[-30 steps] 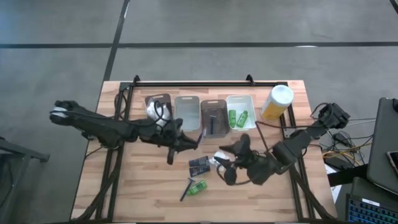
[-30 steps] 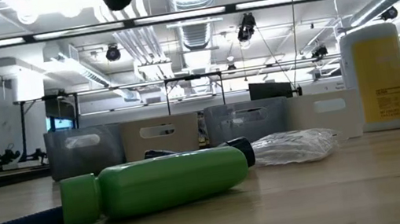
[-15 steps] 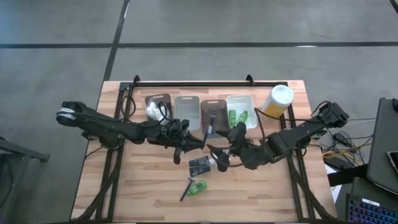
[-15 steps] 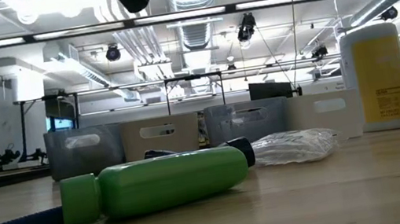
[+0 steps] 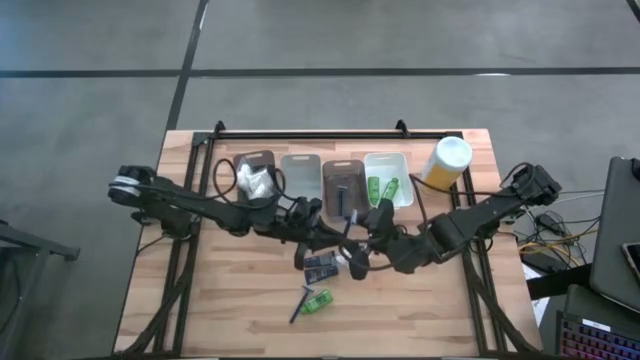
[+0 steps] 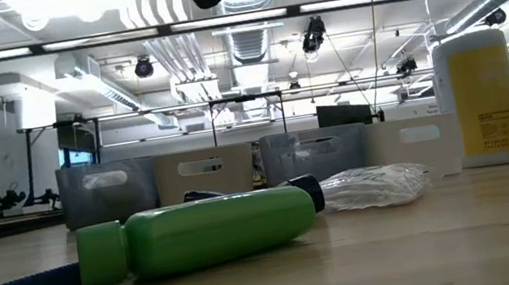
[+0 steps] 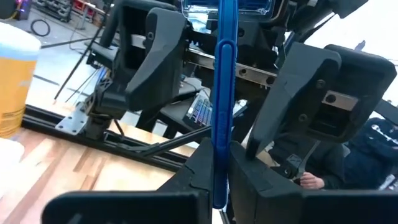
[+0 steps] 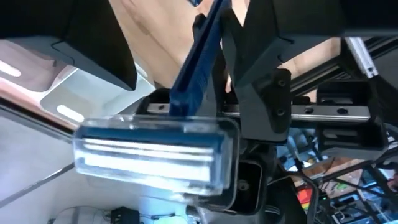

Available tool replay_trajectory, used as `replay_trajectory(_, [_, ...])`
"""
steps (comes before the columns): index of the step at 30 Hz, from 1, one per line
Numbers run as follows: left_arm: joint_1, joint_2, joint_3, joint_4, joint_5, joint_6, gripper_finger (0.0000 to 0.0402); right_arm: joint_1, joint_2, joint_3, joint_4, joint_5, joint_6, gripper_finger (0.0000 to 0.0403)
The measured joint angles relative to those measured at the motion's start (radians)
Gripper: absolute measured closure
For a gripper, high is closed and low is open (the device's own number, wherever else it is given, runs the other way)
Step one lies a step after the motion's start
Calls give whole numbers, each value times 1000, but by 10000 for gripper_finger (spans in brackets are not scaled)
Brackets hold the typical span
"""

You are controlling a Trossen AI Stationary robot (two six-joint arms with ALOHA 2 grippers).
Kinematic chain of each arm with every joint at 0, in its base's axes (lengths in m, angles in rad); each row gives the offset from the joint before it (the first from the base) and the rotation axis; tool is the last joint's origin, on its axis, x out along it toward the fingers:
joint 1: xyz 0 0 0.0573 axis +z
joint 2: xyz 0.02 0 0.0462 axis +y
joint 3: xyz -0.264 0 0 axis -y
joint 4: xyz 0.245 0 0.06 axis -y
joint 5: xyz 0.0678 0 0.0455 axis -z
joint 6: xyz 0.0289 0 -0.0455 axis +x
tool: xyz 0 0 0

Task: Pick & Place Travel size toiletries
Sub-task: Put the blue razor into the right black bin

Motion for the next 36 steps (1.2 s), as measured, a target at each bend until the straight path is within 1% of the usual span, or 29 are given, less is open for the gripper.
replay_trajectory(4, [0, 1, 2, -16, 9, 11, 371, 6, -4, 1, 0, -44, 4, 168])
replay_trajectory(8, [1, -18, -3, -63, 8, 45, 371, 25, -12, 1, -3, -49, 18, 191])
replay_trajectory(15, [12, -23, -3, -66, 10, 71, 371, 32, -27, 1, -2, -49, 30, 227])
replay_trajectory(19, [19, -23, -3, -66, 48, 71, 371, 26, -27, 1, -2, -47, 27, 253])
replay_trajectory(23, [21, -30, -3, -76, 54, 81, 371, 23, -27, 1, -2, -47, 27, 286])
replay_trajectory(31, [26, -31, -3, -76, 67, 107, 371, 18, -26, 1, -2, -44, 25, 364])
replay_trajectory(33, [26, -31, -3, -78, 68, 112, 371, 17, -23, 1, -2, -43, 18, 375])
replay_trajectory(36, [26, -31, -4, -77, 67, 112, 367, 13, -23, 1, -2, -43, 14, 378])
